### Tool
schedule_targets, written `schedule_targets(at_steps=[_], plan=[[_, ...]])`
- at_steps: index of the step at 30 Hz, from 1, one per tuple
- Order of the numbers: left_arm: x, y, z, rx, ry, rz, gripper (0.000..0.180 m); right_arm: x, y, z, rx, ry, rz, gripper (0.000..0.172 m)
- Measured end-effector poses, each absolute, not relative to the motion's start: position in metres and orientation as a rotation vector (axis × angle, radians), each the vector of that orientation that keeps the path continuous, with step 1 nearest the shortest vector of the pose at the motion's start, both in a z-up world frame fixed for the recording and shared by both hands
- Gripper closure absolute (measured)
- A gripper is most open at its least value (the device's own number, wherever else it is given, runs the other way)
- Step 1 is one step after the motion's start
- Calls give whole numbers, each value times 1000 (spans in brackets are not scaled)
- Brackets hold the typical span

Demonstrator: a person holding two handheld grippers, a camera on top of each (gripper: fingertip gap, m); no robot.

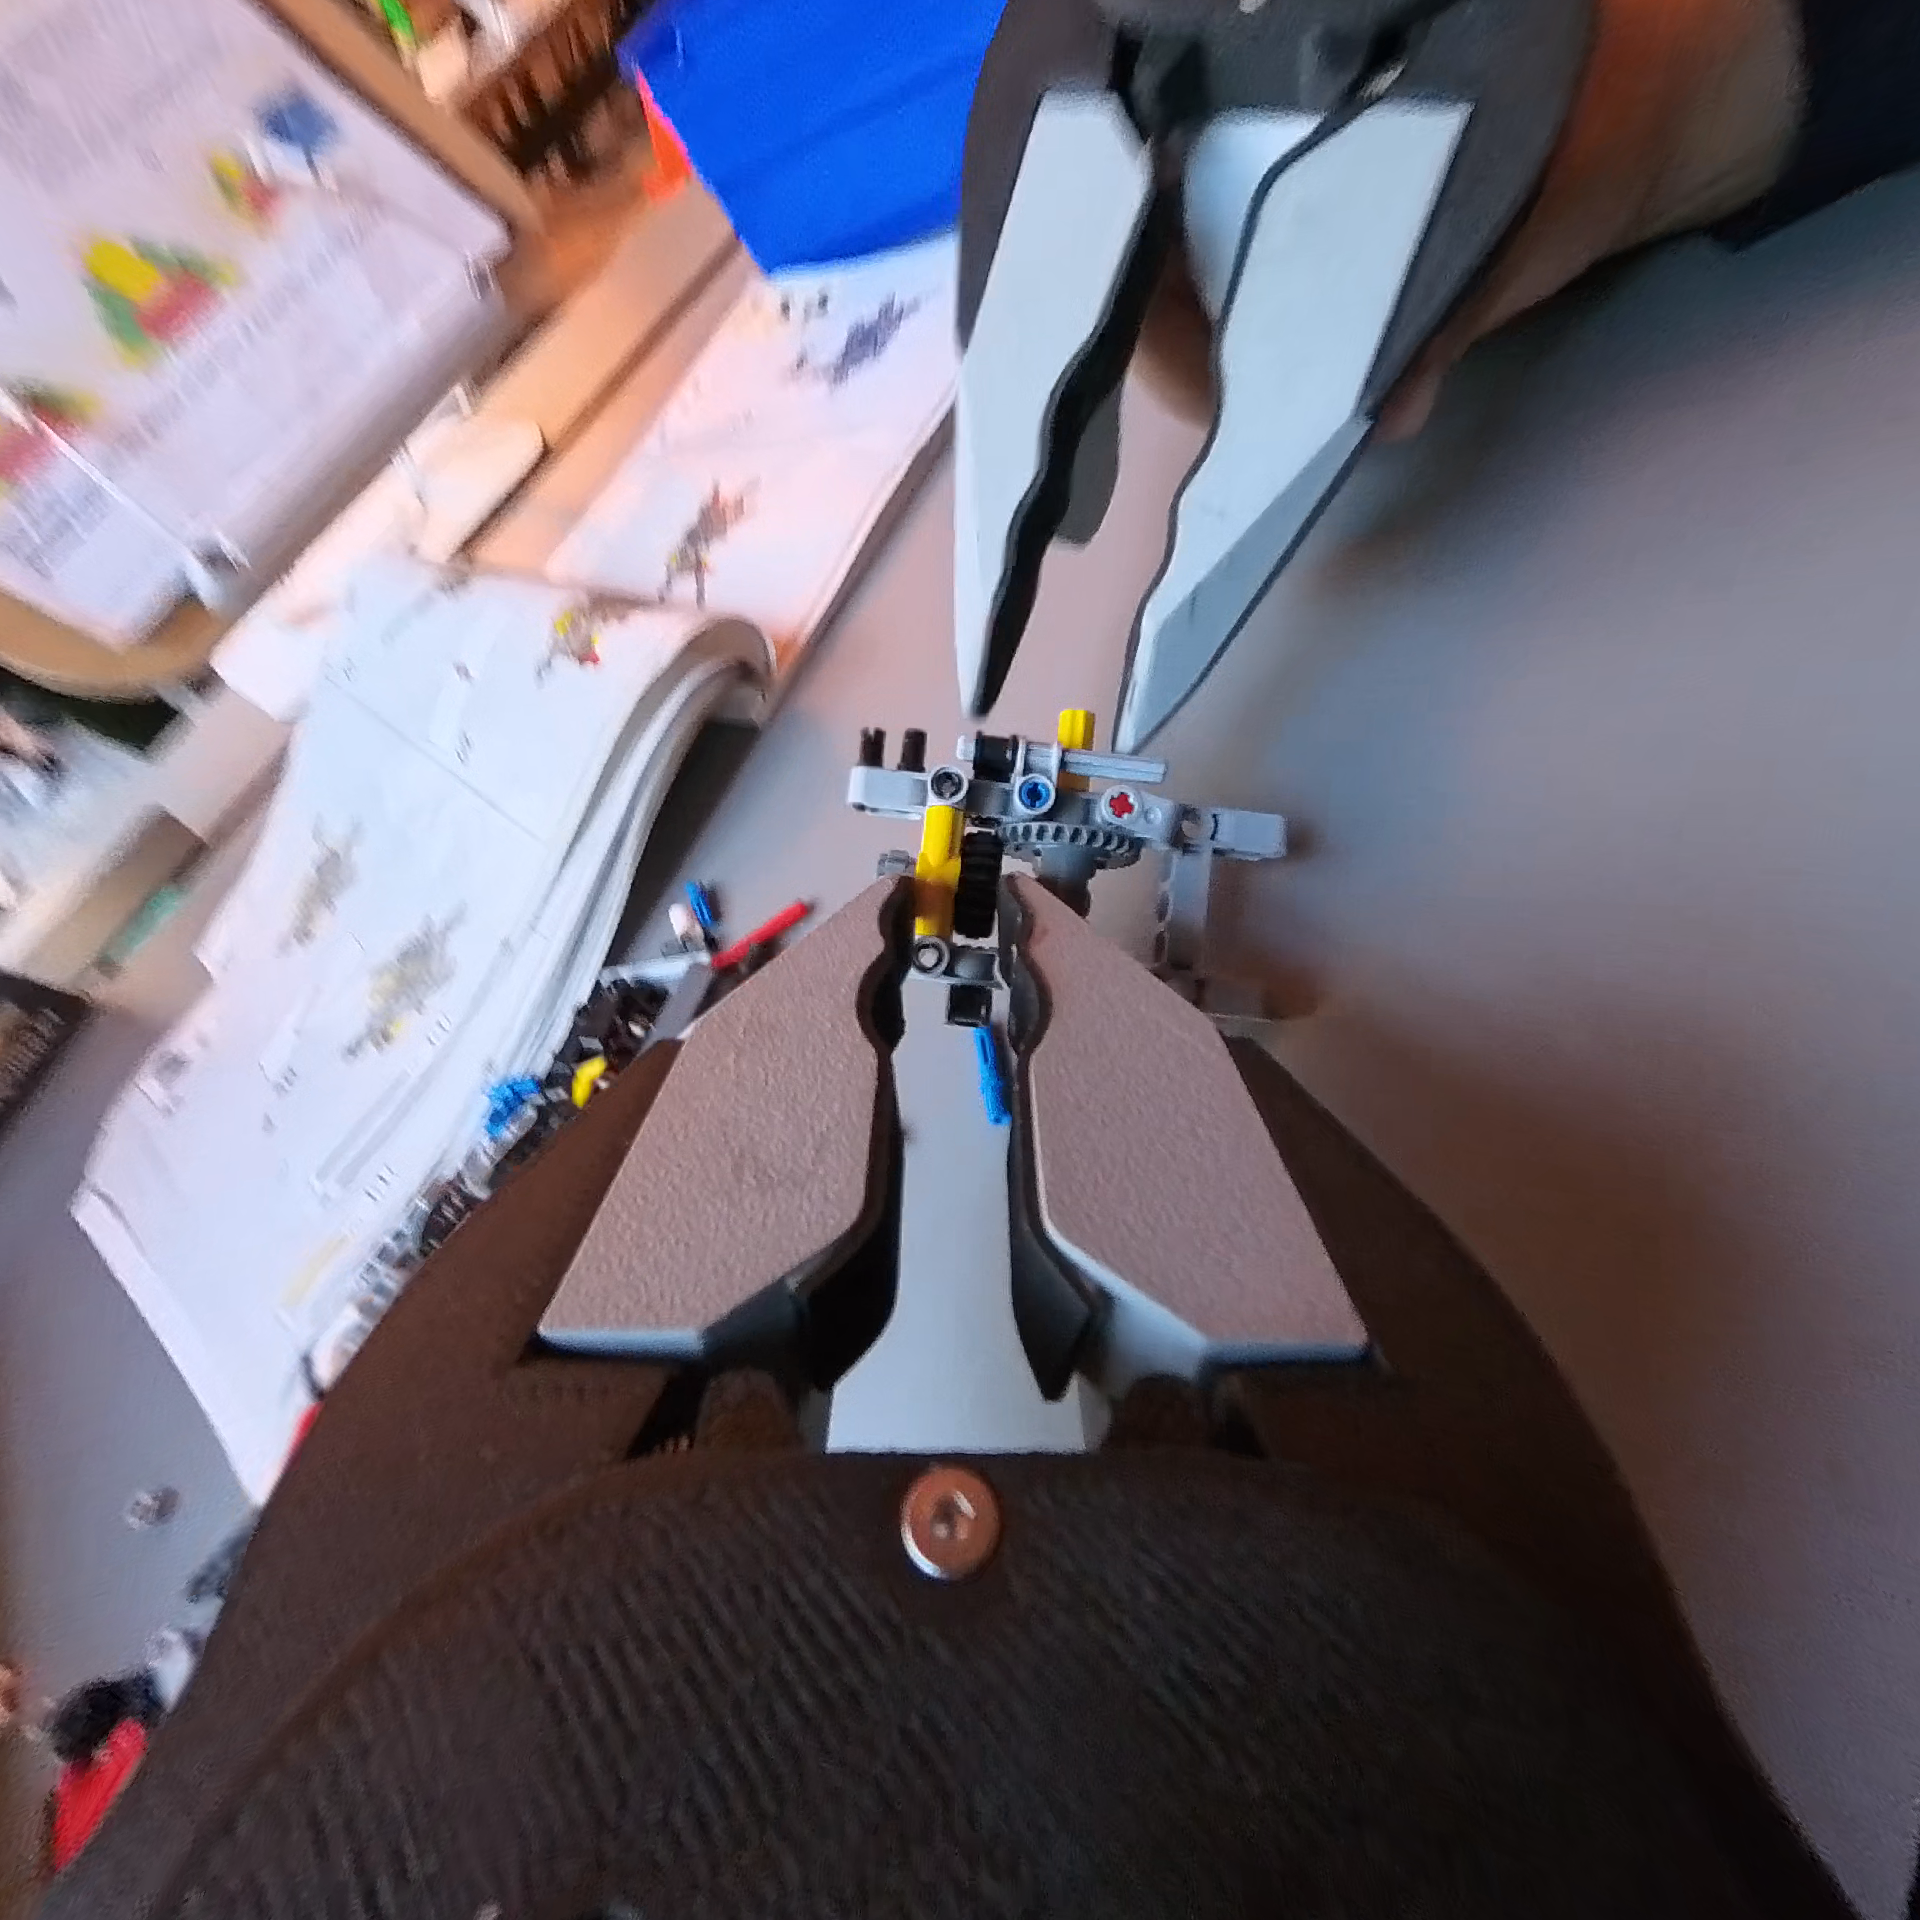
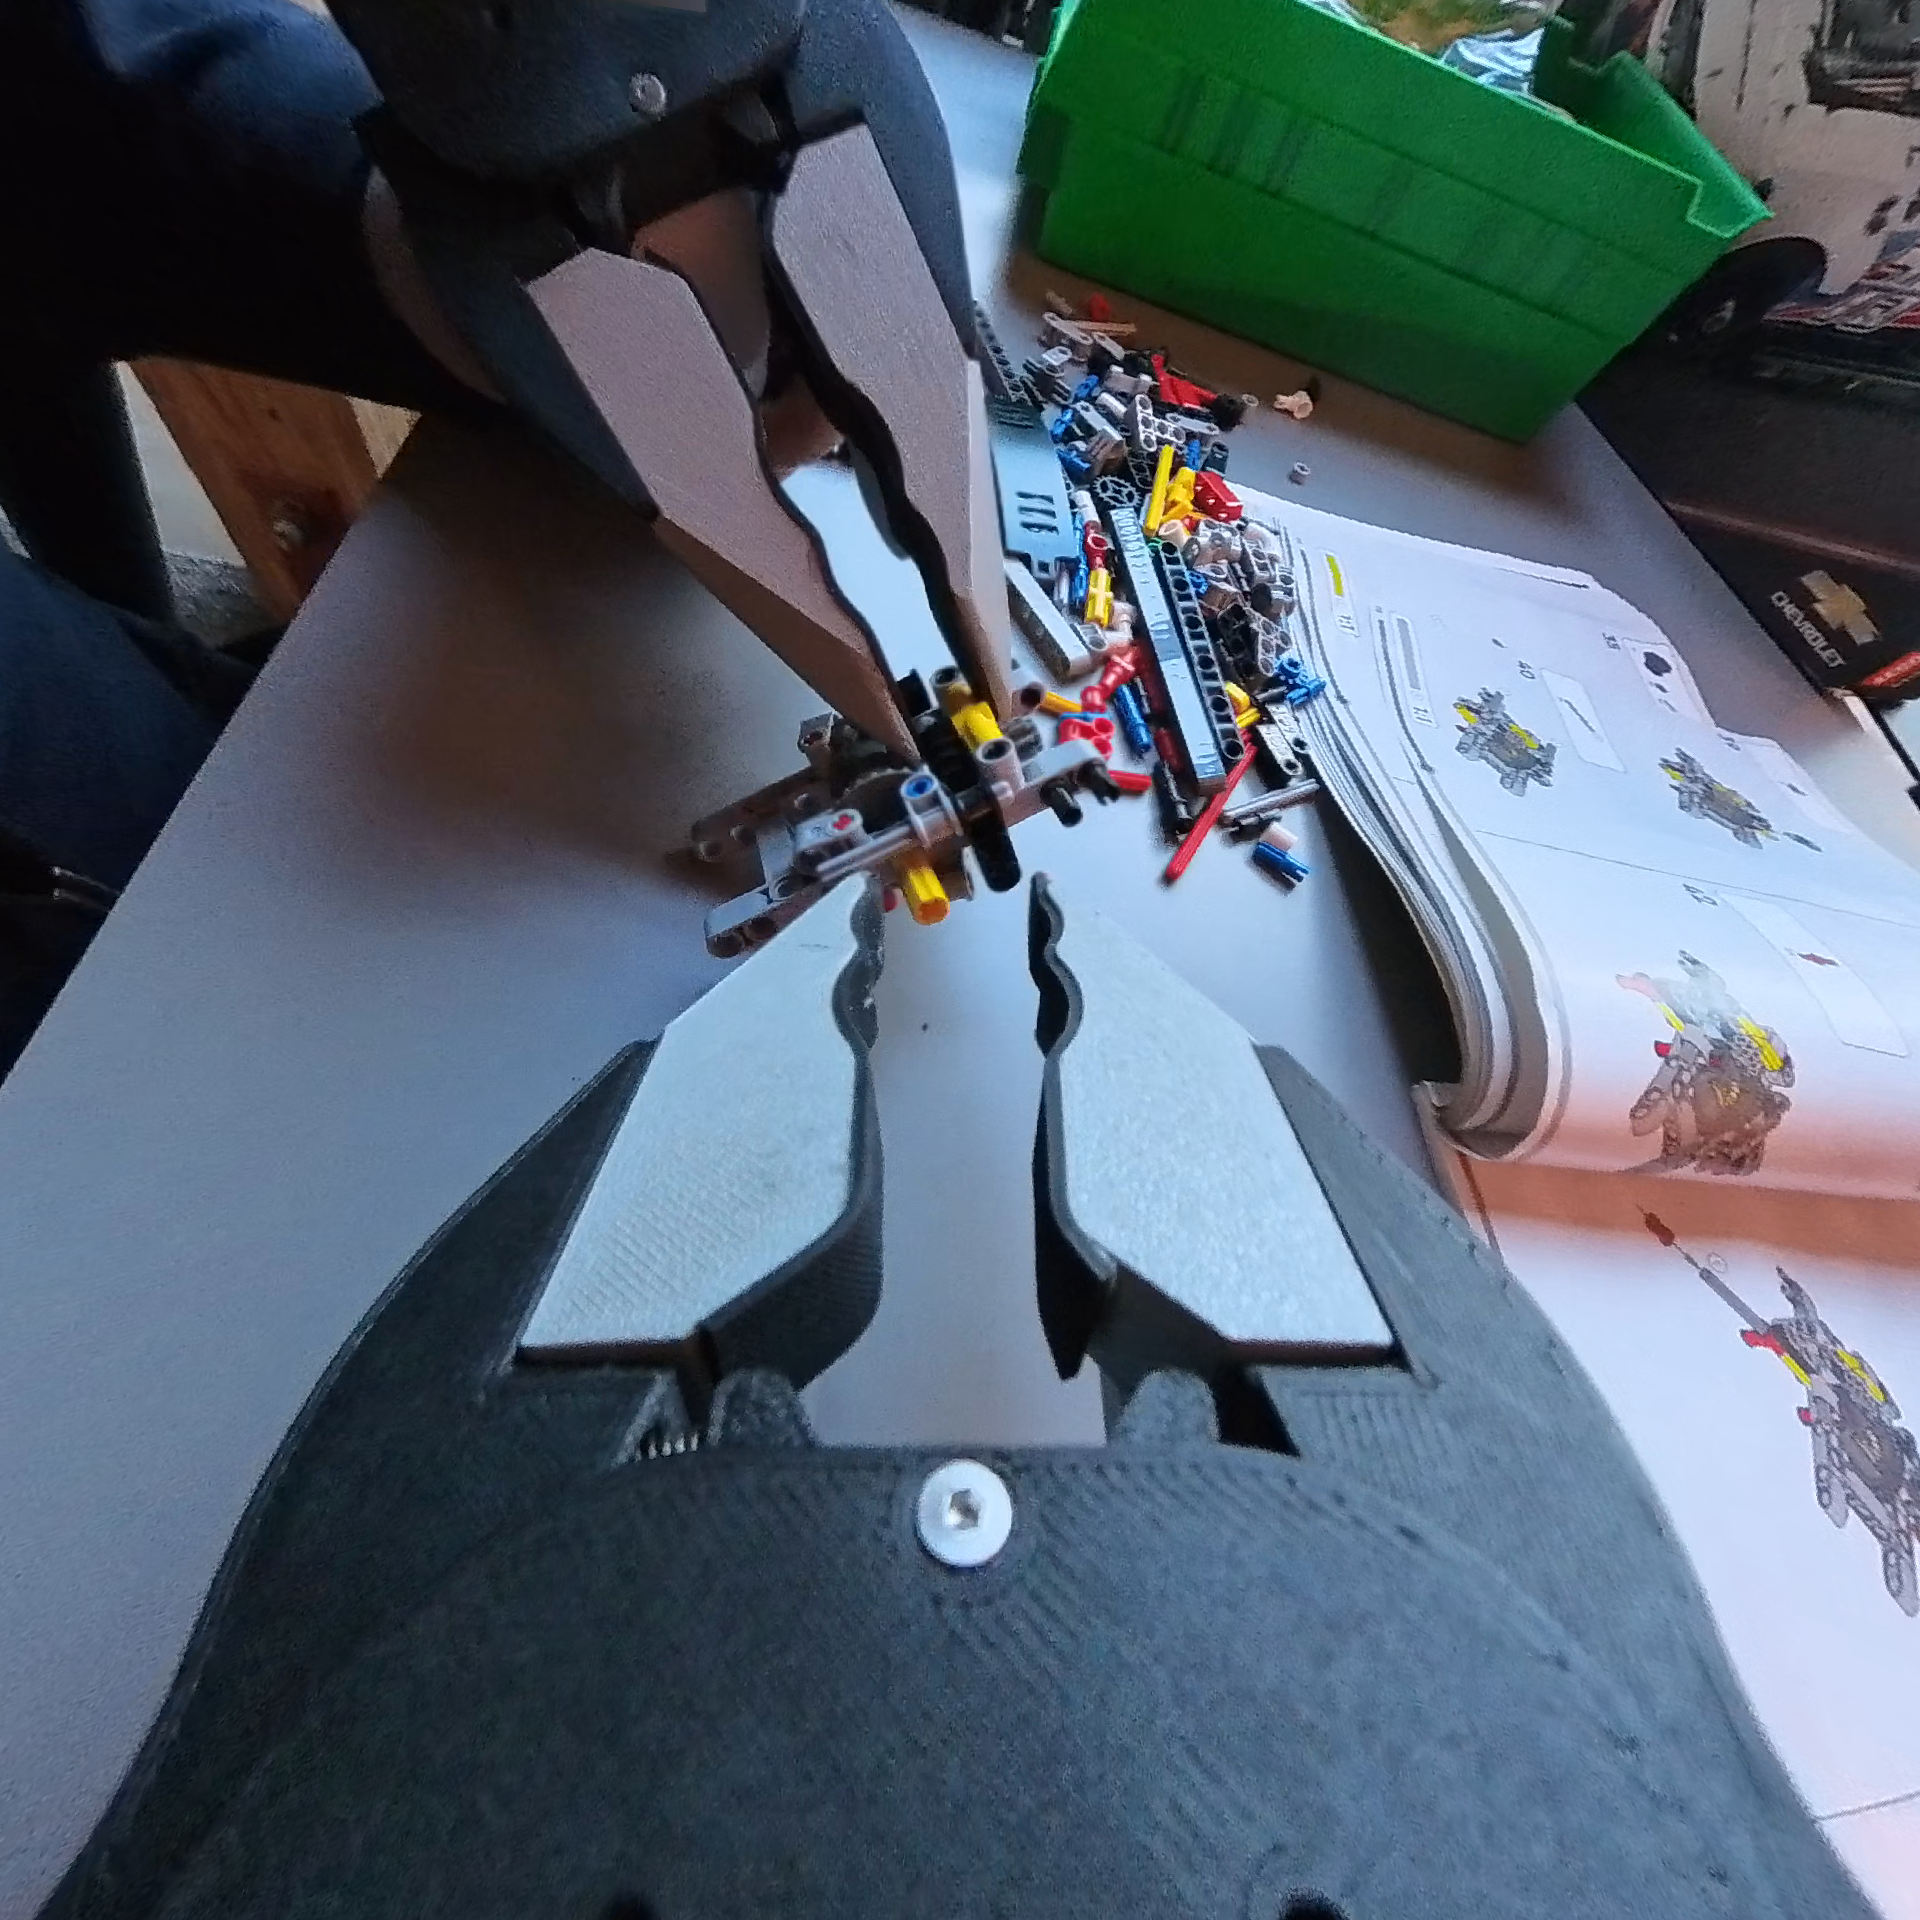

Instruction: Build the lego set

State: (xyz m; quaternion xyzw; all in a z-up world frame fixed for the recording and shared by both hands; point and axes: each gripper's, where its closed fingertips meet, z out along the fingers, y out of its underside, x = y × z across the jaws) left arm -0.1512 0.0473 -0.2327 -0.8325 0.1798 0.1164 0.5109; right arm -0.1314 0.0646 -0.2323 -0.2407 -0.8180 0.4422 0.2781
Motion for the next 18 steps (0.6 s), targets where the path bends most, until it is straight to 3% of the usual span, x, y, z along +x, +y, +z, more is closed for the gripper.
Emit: schedule_targets(at_steps=[6,11,18], plan=[[-157,50,-248,-2142,353,107,167,-128,59,-236,-620,-2240,1202,141],[-157,49,-250,-2175,259,-91,167,-127,52,-251,-522,-2291,1043,153],[-154,48,-250,-2177,274,-124,167,-125,49,-249,-525,-2321,1098,154]])
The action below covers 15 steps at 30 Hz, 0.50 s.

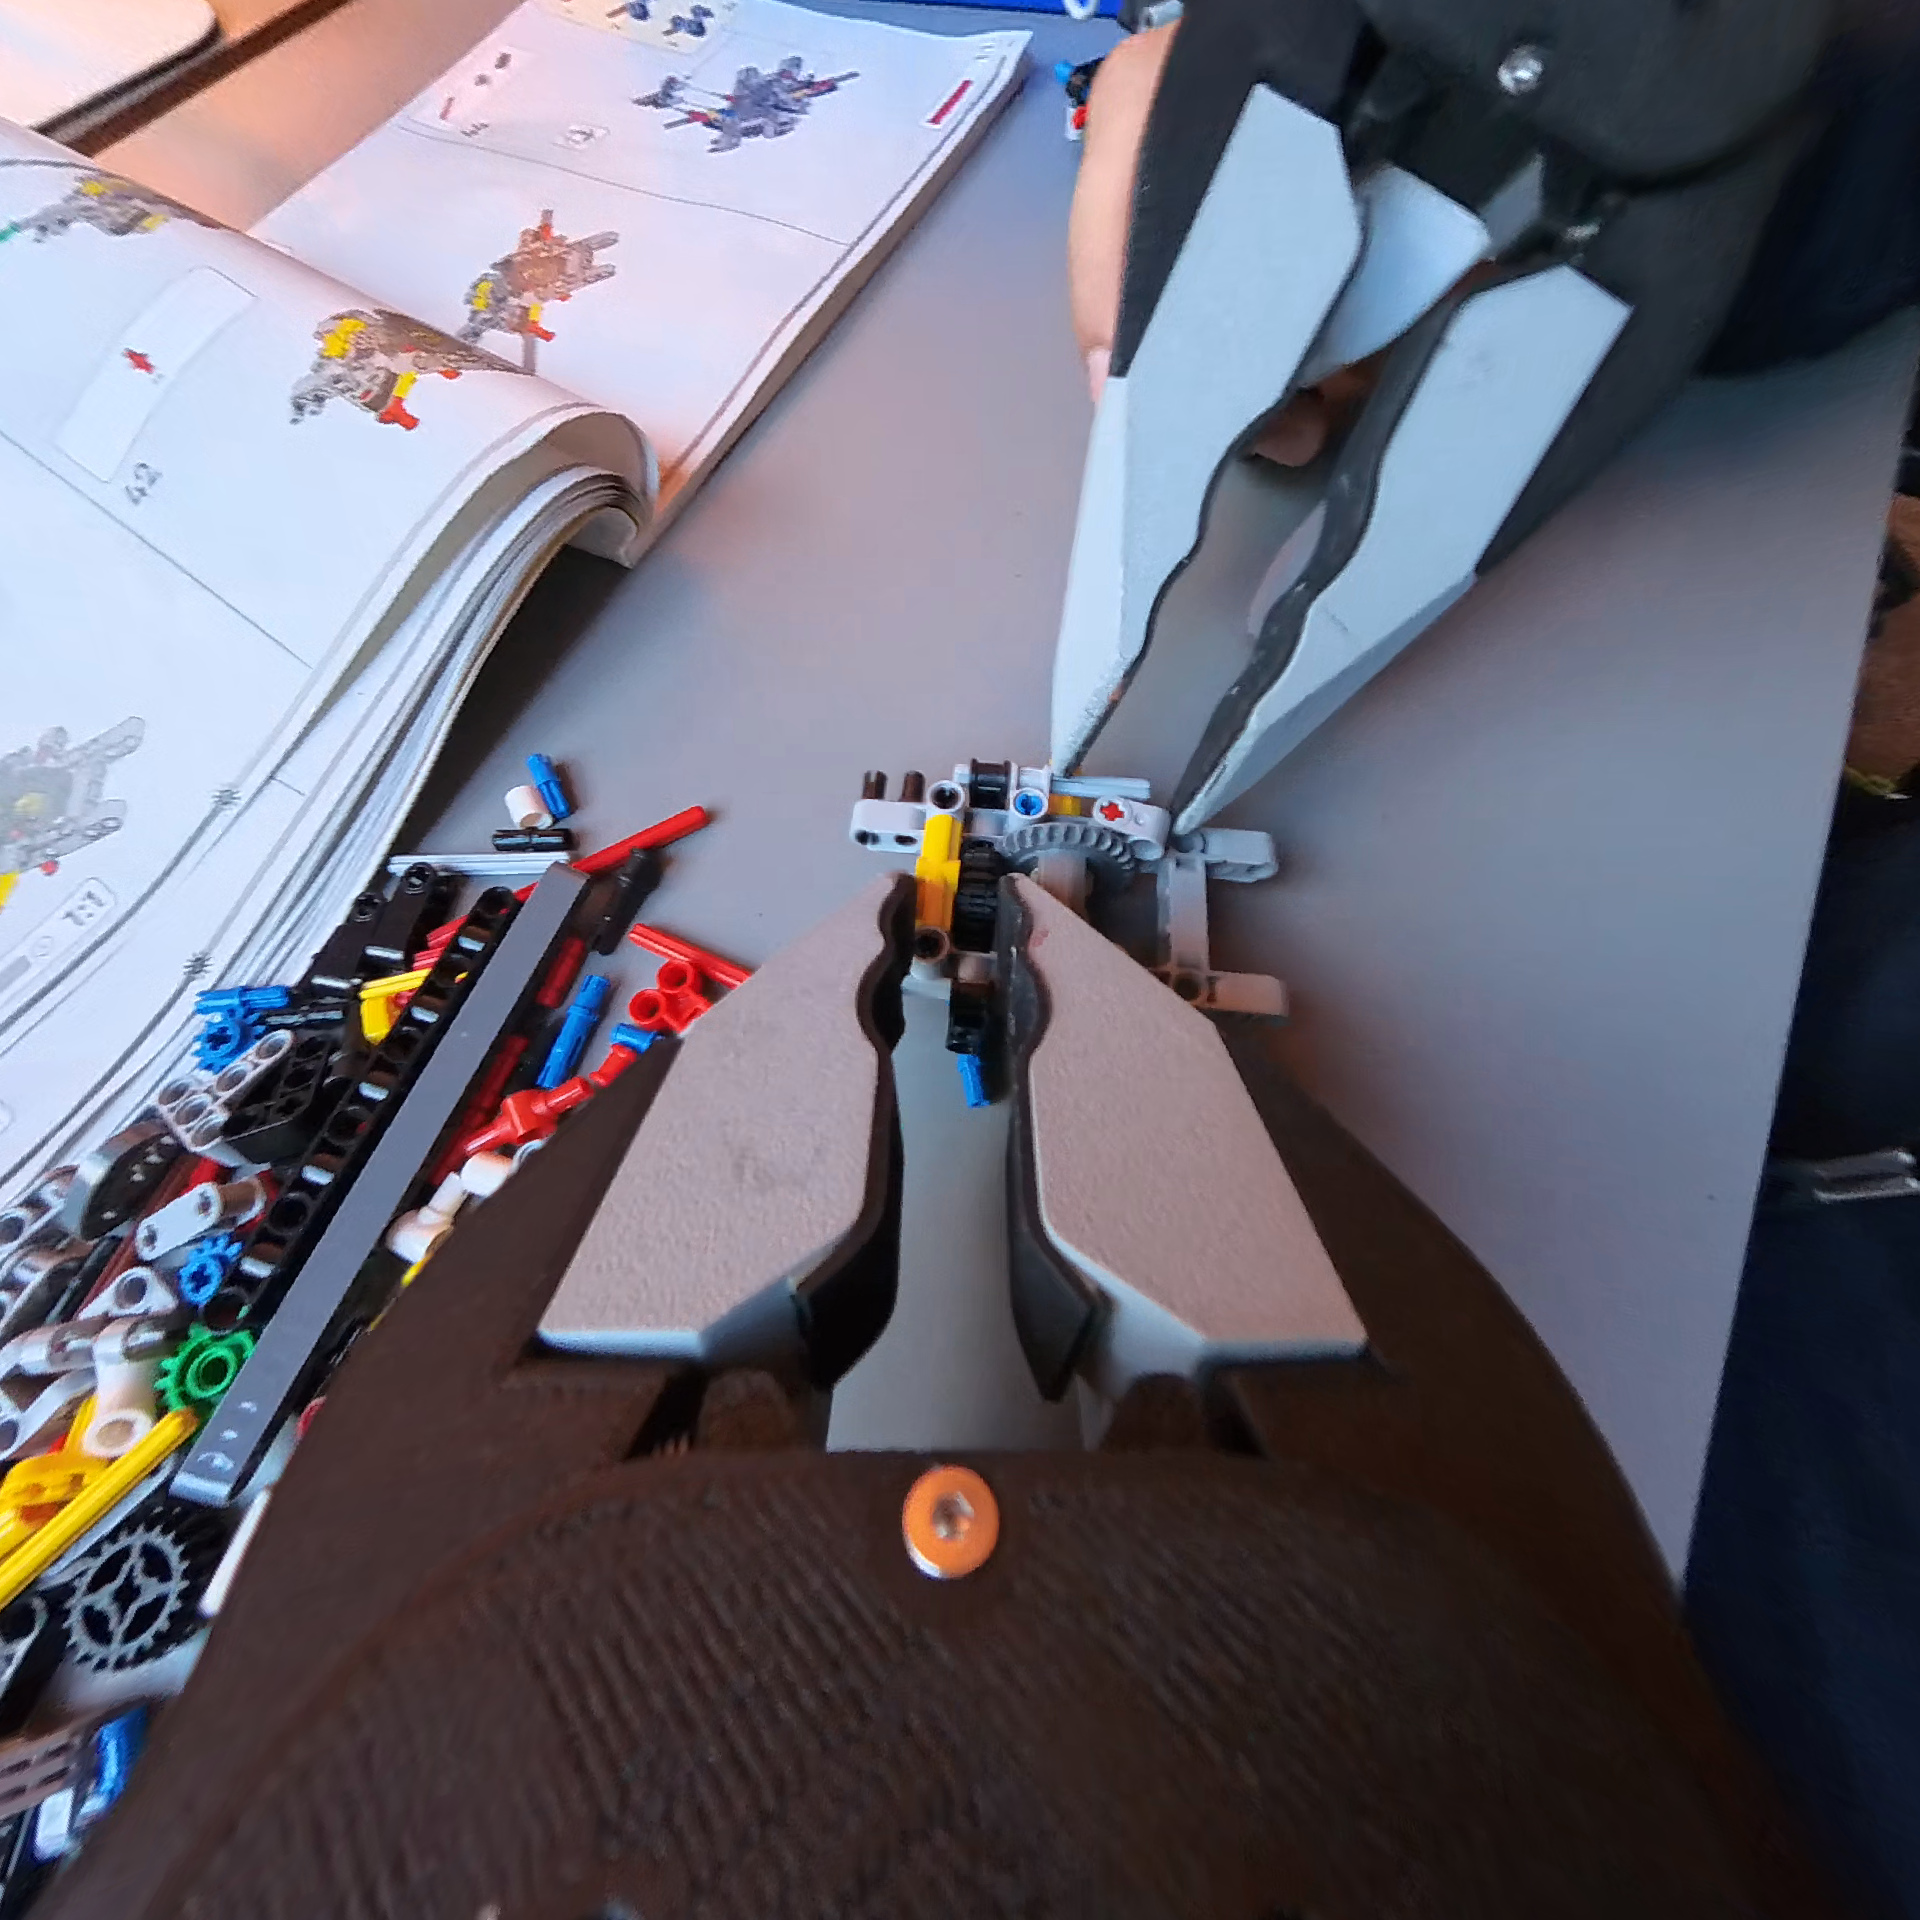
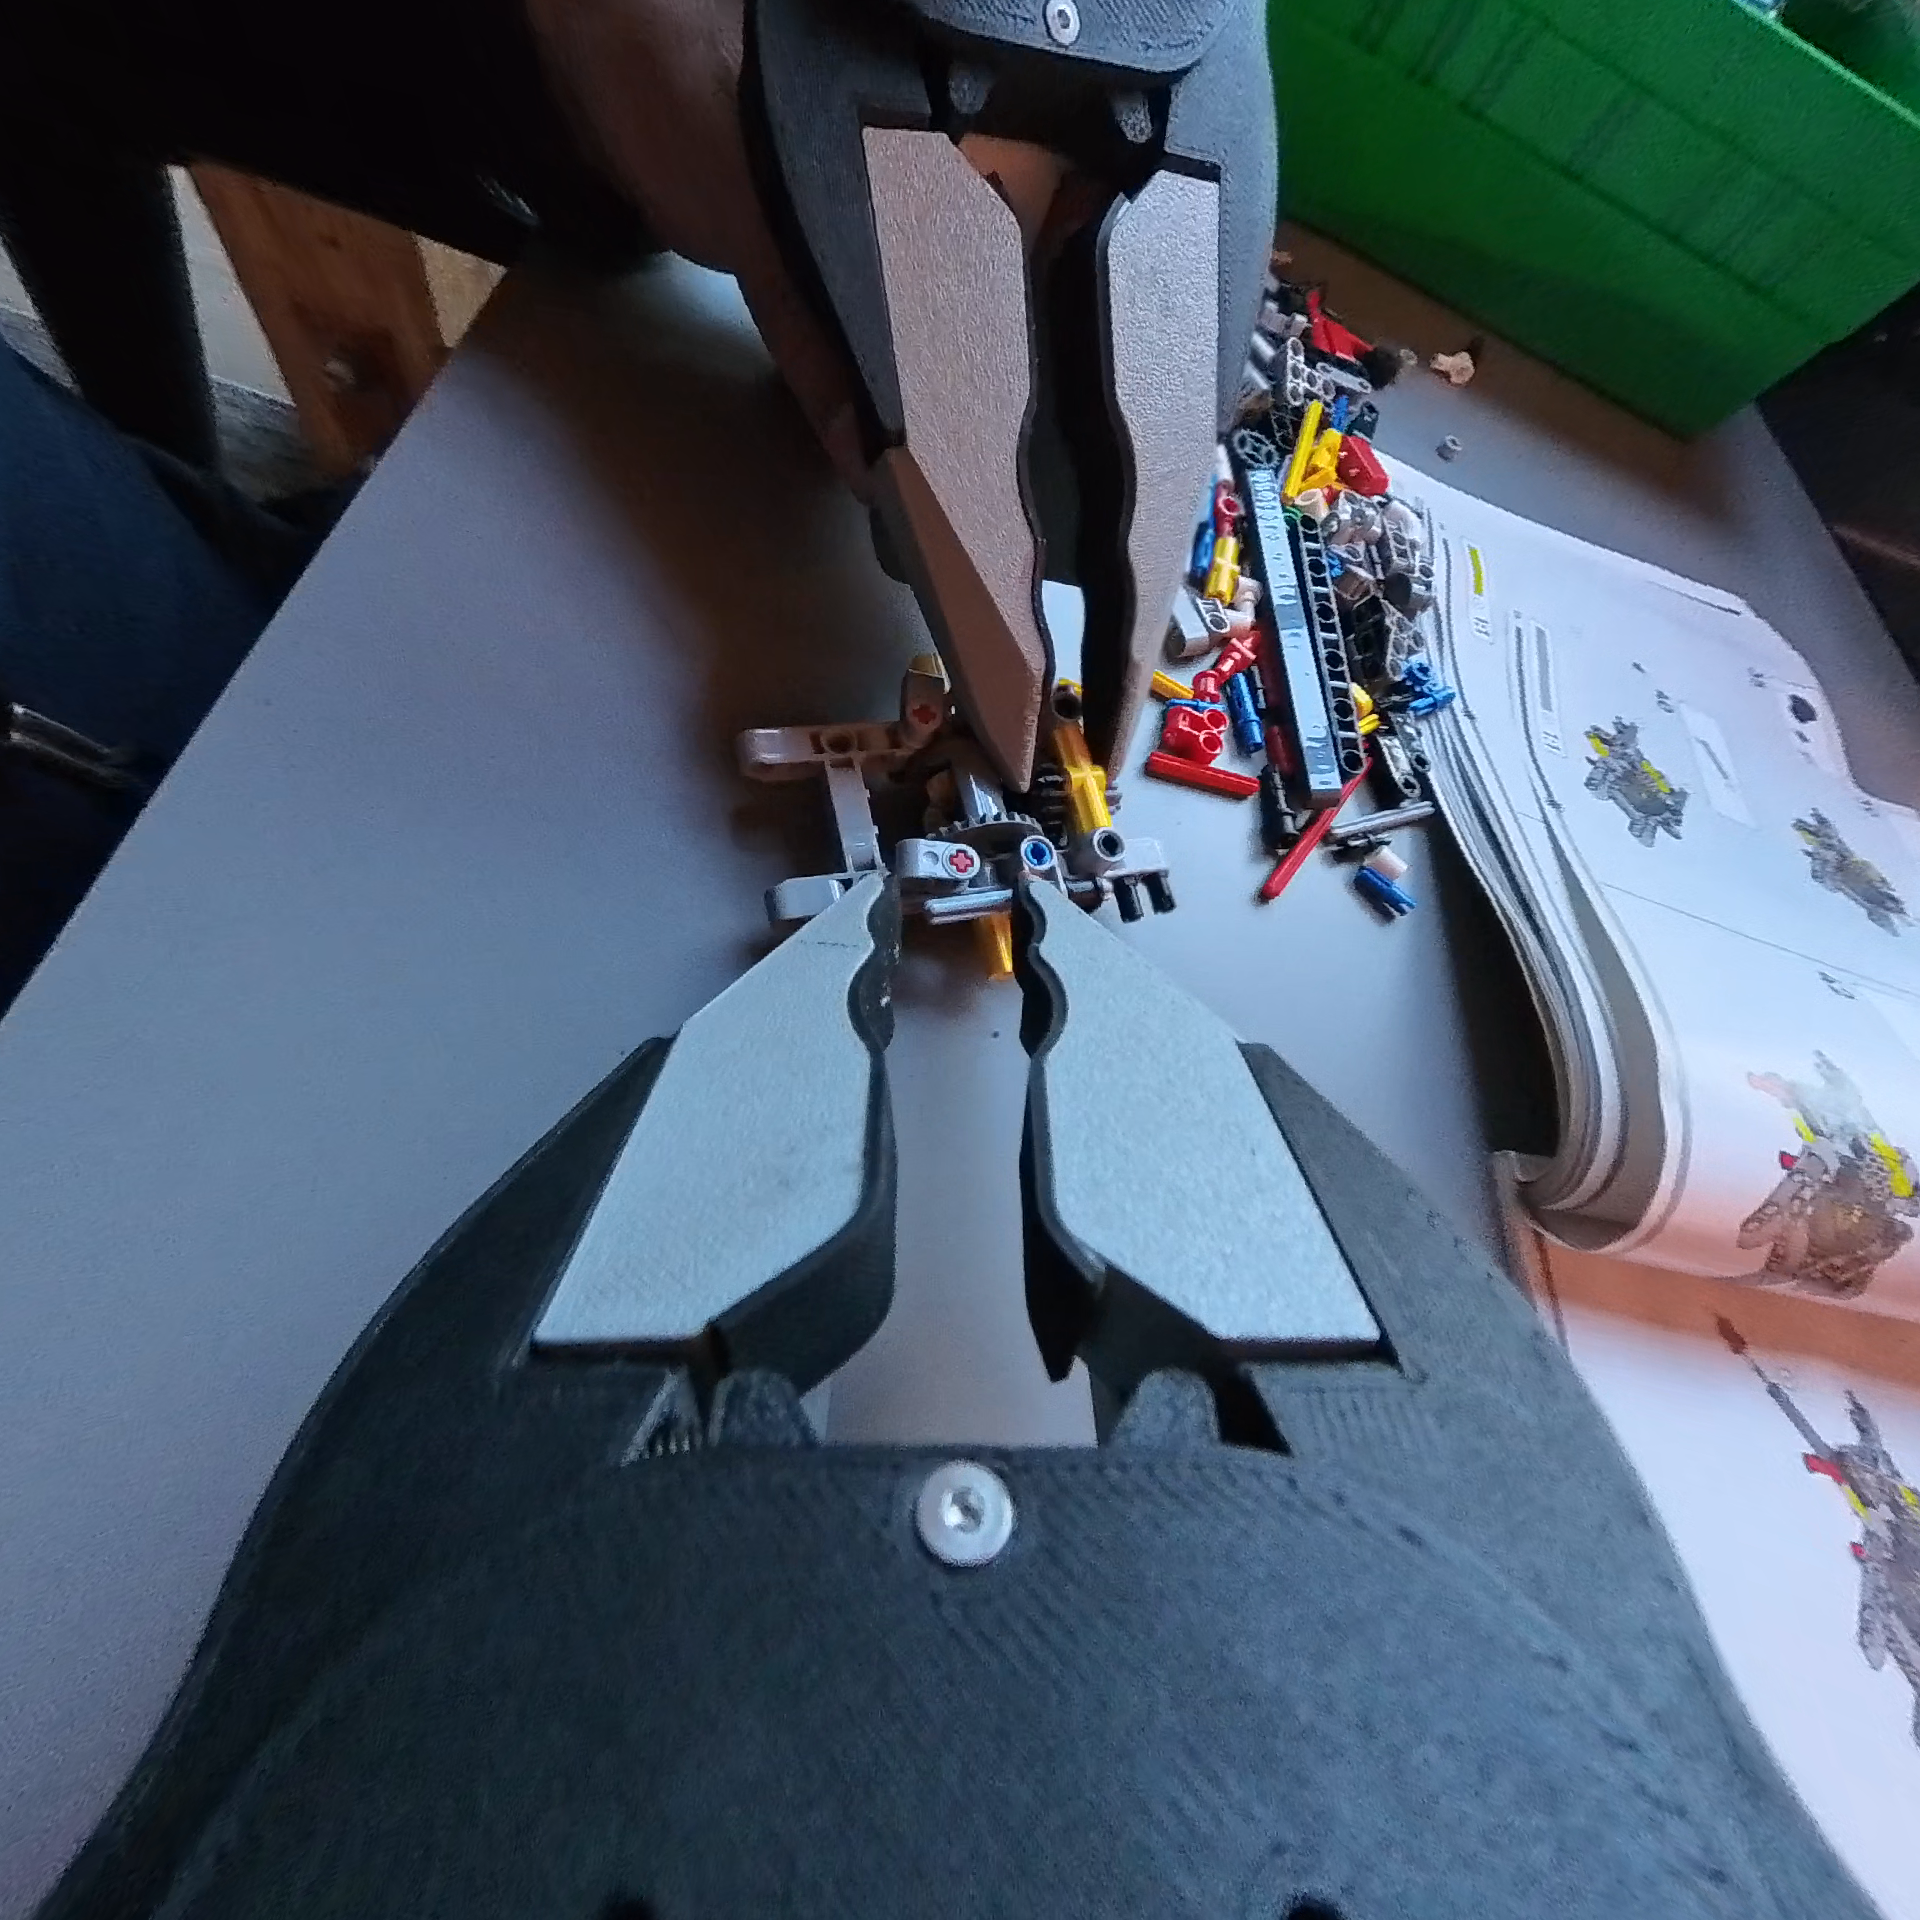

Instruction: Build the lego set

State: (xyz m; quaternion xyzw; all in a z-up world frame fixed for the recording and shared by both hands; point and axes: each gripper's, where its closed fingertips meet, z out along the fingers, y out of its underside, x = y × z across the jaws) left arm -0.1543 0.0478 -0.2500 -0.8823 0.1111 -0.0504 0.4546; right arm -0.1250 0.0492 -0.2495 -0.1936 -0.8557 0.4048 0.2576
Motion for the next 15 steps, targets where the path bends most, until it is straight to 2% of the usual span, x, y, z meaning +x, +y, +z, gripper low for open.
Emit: schedule_targets(at_steps=[13,14,15], plan=[[-150,46,-251,-2186,272,-234,167,-121,47,-249,-512,-2360,1153,155],[-149,45,-251,-2187,279,-237,167,-122,48,-248,-525,-2348,1148,145],[-149,45,-251,-2186,283,-236,167,-124,50,-249,-538,-2346,1138,142]])
